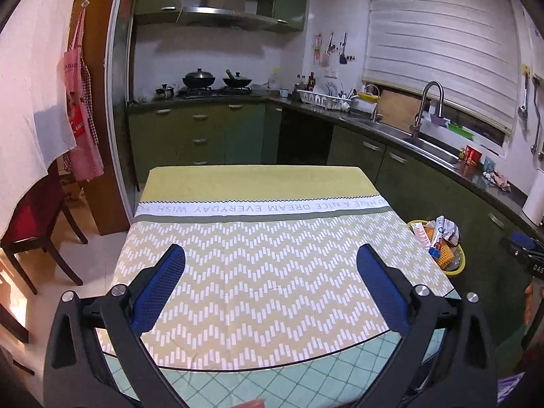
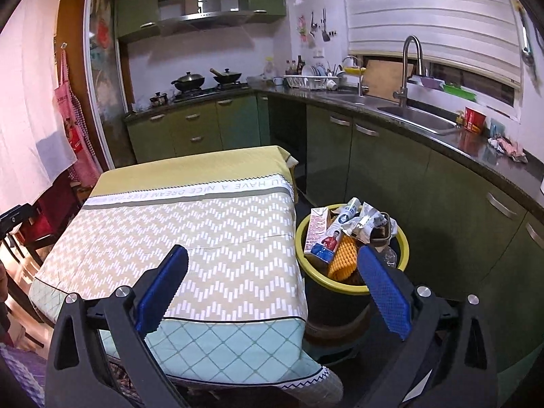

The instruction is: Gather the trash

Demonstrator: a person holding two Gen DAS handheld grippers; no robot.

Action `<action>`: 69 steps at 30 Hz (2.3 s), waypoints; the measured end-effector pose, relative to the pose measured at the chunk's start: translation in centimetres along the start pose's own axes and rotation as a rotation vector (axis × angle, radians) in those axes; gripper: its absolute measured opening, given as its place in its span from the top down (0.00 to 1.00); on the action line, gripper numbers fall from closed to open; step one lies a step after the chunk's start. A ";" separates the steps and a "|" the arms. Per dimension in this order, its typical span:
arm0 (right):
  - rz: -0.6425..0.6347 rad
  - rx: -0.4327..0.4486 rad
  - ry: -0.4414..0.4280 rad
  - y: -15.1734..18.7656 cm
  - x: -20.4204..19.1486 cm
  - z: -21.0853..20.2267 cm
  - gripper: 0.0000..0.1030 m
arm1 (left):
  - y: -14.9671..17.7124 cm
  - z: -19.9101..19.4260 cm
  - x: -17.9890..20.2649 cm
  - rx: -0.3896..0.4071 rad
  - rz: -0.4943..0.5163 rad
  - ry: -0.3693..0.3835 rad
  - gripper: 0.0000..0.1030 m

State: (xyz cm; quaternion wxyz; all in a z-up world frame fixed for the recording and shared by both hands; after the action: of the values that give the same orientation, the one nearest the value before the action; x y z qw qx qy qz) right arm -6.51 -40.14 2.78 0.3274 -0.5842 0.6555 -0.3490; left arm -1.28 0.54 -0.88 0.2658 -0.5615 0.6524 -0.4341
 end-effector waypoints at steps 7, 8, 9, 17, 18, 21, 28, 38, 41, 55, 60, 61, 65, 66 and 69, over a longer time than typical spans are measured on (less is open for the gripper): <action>0.003 0.011 -0.006 -0.2 0.1 -0.5 0.05 | -0.3 -0.3 0.4 0.008 0.008 -0.004 0.07; 0.003 0.010 -0.005 -0.1 0.1 -0.5 0.05 | -0.3 -0.2 0.5 0.008 0.010 -0.002 0.07; 0.004 0.009 -0.006 -0.2 0.2 -0.5 0.05 | -0.3 -0.2 0.5 0.006 0.011 0.000 0.07; 0.007 0.007 -0.010 -0.1 0.4 -0.3 0.05 | -0.4 0.1 0.9 0.002 0.021 0.006 0.07; 0.007 0.007 -0.010 -0.1 0.4 -0.3 0.05 | -0.4 0.0 0.9 0.002 0.022 0.007 0.07; 0.006 0.005 -0.013 -0.1 0.3 -0.2 0.05 | -0.4 0.1 1.0 -0.001 0.024 0.009 0.07; 0.007 0.004 -0.013 -0.1 0.3 -0.2 0.05 | -0.4 0.1 1.3 -0.003 0.028 0.016 0.07; 0.008 0.004 -0.012 -0.1 0.2 -0.1 0.05 | -0.2 0.3 1.5 -0.008 0.031 0.019 0.07; 0.009 0.003 -0.013 -0.1 0.2 -0.1 0.05 | -0.2 0.4 1.6 -0.011 0.033 0.020 0.07; 0.011 0.002 -0.013 -0.1 0.2 0.1 0.05 | 0.0 0.7 2.0 -0.017 0.036 0.027 0.07; 0.010 0.000 -0.015 -0.1 0.1 0.1 0.05 | 0.0 0.7 2.0 -0.017 0.036 0.025 0.07; 0.011 0.000 -0.014 -0.1 0.1 0.1 0.05 | 0.0 0.7 2.1 -0.017 0.037 0.025 0.07; 0.012 0.000 -0.014 -0.1 0.1 0.2 0.05 | 0.0 0.7 2.1 -0.018 0.034 0.026 0.07; 0.012 -0.001 -0.014 -0.1 0.2 0.2 0.05 | 0.1 0.7 2.1 -0.017 0.035 0.025 0.07; 0.012 -0.002 -0.014 0.0 0.1 0.2 0.05 | 0.0 0.7 2.1 -0.017 0.036 0.025 0.07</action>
State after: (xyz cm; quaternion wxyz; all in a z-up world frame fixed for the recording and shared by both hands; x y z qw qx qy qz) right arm -6.35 -40.23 2.69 0.3336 -0.5830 0.6570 -0.3422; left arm -1.18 -1.62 -0.90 0.2604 -0.5464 0.6694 -0.4308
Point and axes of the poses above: each gripper's, at about its wrist camera, not at the fingertips, and z roughly the way its jaws point, x to its right, y to its underside, the point moved 2 cm from there along z, roughly the way its jaws point, and after that the axes turned 8 degrees about y, right-handed, at the moved point
